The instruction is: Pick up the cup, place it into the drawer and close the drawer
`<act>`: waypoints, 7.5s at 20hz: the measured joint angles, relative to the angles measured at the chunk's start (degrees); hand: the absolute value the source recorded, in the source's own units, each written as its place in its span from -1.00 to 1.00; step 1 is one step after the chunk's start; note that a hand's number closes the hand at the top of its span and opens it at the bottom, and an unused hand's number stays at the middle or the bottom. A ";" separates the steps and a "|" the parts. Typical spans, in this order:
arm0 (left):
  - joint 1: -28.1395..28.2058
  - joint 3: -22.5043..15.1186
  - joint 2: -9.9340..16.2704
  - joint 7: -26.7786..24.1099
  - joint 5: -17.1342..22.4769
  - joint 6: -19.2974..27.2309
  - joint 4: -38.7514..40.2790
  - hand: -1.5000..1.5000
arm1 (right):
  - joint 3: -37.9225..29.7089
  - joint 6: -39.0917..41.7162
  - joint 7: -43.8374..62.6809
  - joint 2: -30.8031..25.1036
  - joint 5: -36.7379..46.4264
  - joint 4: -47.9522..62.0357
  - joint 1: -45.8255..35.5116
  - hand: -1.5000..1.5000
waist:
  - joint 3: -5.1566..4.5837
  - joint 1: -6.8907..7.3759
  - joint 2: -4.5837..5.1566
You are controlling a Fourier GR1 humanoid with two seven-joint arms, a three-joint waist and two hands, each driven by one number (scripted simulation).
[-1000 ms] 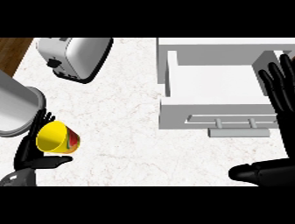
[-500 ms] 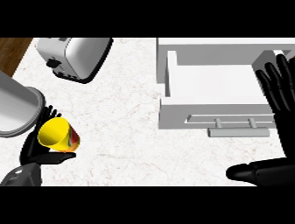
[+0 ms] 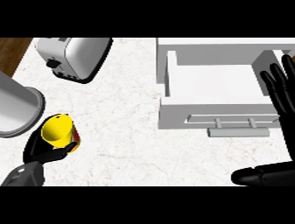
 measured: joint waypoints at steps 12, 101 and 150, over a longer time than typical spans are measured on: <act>0.03 1.19 -5.11 -7.42 1.18 10.13 -2.84 1.00 | 1.01 -0.20 -0.23 0.50 1.03 -0.38 0.28 -1.00 | 0.03 0.10 -0.01; -55.09 -48.70 -15.45 30.17 25.21 56.70 -0.32 -1.00 | -0.72 3.60 -3.85 -0.28 -1.69 5.49 -2.93 -1.00 | 0.15 -5.79 1.24; -2.45 -34.20 12.73 28.77 40.44 44.94 -58.82 -1.00 | 10.84 12.14 -14.40 -14.62 33.98 12.68 1.84 1.00 | 0.04 2.35 -0.19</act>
